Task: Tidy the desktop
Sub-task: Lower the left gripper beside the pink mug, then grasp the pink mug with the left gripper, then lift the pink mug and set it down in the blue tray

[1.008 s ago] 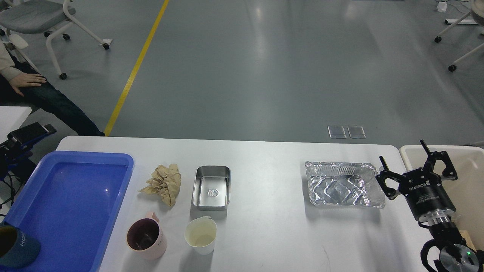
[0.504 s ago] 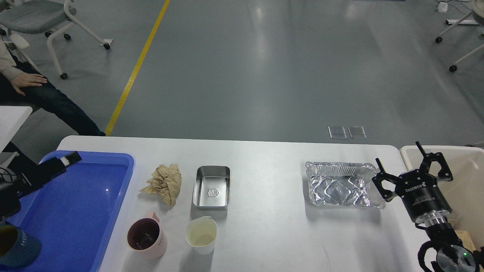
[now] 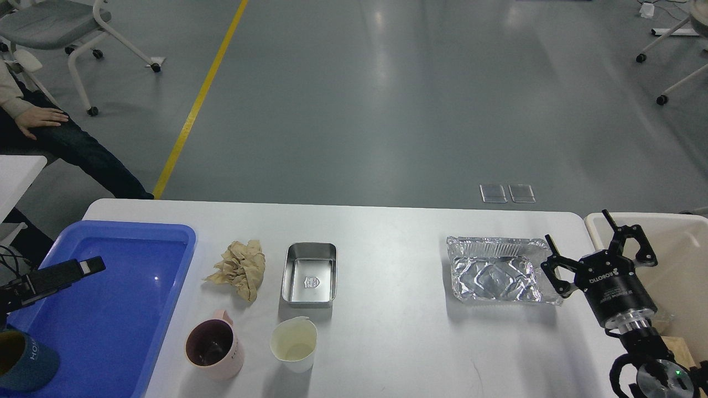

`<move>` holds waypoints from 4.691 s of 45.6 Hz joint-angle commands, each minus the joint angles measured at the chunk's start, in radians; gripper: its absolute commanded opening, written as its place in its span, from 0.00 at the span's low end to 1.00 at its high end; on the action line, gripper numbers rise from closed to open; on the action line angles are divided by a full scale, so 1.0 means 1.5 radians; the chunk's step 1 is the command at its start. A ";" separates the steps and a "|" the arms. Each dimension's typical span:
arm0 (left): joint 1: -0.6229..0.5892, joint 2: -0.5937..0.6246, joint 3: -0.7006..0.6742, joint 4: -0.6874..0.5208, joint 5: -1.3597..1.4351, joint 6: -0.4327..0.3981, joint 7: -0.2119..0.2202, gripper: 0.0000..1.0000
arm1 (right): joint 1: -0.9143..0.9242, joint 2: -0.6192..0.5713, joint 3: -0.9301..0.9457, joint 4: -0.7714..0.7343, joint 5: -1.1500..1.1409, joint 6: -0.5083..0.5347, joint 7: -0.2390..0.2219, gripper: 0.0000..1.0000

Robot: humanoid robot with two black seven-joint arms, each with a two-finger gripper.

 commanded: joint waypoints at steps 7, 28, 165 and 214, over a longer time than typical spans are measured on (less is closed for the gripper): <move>0.001 0.046 0.002 -0.002 -0.010 -0.017 0.014 0.97 | -0.004 -0.001 0.000 0.000 -0.002 -0.006 0.000 1.00; 0.001 -0.001 -0.007 -0.029 -0.011 0.003 0.010 0.97 | -0.004 -0.006 -0.001 0.001 -0.002 -0.010 0.000 1.00; -0.351 -0.155 0.515 0.087 0.182 -0.012 0.041 0.00 | -0.017 0.001 -0.002 -0.010 -0.001 -0.005 0.001 1.00; -0.391 0.247 0.424 -0.028 0.080 -0.043 -0.060 0.00 | -0.015 -0.005 0.000 -0.008 -0.001 -0.010 0.000 1.00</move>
